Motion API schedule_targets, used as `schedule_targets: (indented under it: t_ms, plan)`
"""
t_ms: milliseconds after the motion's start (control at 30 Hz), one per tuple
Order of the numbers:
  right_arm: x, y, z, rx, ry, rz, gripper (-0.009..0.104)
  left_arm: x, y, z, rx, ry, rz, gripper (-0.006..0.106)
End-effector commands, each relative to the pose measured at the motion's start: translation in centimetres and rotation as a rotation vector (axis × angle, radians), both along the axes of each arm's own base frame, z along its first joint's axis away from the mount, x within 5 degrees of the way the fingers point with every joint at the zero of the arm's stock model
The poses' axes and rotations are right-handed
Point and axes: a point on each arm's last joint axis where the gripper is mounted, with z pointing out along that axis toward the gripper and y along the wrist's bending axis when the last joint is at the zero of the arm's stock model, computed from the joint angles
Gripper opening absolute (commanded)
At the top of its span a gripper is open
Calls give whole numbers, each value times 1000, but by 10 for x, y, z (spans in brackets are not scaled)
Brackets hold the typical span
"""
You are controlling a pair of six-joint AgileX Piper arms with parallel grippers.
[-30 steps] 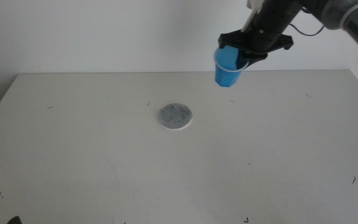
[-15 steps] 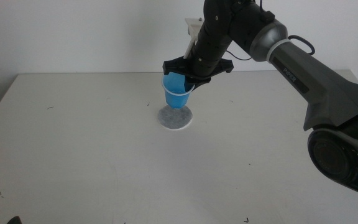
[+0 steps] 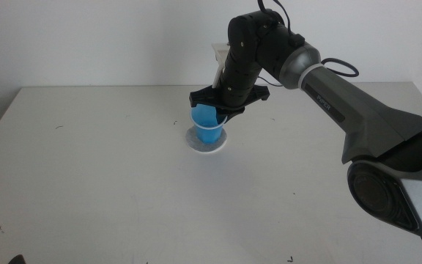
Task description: Place an empty cup on a cup mat.
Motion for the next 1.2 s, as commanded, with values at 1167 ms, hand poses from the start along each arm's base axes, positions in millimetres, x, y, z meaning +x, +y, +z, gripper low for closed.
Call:
schedule_targets:
  t_ms: [1167]
  plan:
    - [4,0,32,46,-150,10,28,1,0,8,-15,-75,0,105]
